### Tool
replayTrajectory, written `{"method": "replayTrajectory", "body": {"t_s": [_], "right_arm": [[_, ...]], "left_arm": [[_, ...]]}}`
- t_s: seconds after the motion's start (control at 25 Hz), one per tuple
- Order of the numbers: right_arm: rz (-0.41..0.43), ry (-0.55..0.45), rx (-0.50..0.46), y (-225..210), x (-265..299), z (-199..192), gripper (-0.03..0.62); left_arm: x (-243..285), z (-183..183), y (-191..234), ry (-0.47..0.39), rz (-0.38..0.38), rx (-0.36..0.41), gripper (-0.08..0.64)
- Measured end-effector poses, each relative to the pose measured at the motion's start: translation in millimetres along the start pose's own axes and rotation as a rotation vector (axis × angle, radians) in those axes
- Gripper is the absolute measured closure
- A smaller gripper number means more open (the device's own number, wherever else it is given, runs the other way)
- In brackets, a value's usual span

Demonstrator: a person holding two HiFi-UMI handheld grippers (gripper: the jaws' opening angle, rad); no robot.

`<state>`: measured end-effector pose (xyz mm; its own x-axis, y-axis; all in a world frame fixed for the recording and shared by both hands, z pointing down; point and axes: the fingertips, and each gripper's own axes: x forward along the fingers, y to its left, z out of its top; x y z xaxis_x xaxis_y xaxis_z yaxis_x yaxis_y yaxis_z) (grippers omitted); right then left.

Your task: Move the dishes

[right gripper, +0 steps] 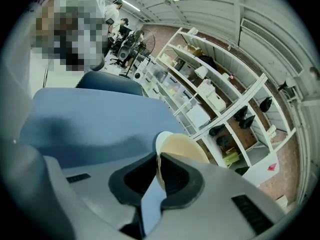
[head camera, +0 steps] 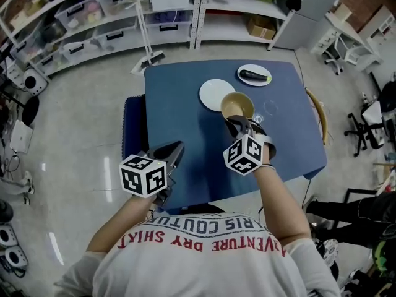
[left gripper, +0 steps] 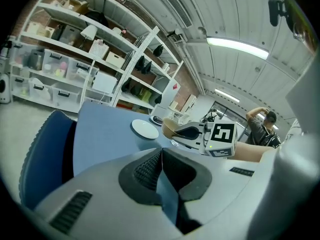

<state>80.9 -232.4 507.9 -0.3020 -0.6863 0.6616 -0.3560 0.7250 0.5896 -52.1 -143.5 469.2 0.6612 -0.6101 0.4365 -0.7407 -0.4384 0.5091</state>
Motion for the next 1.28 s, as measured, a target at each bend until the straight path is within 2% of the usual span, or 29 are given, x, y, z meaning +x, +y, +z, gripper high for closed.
{"method": "replayTrajectory", "body": {"t_s": [0.28, 0.68, 0.96, 1.16, 1.28], "right_arm": [[0.012, 0.018, 0.038, 31.4, -14.5, -18.8, 0.552], [0.041, 0.031, 0.087, 64.4, -9.2, -36.2, 0.552], [0.052, 0.042, 0.112, 72.5, -5.6, -45.9, 0.552], [0.024, 0.037, 0.106, 69.9, -2.0, -44.1, 0.551], [0.012, 0.013, 0.144, 66.5, -6.4, -38.1, 0.549]], "left_arm": [[-1.4, -21.1, -15.7, 0.045, -0.022, 0.027, 0.531], [-9.7, -39.4, -15.9, 0.084, -0.008, 0.052, 0.531], [-16.8, -40.4, -20.0, 0.077, -0.005, 0.074, 0.531], [-22.1, -38.4, -17.0, 0.071, -0.011, 0.087, 0.531], [-25.9, -35.1, -17.8, 0.068, -0.017, 0.097, 0.531]]}}
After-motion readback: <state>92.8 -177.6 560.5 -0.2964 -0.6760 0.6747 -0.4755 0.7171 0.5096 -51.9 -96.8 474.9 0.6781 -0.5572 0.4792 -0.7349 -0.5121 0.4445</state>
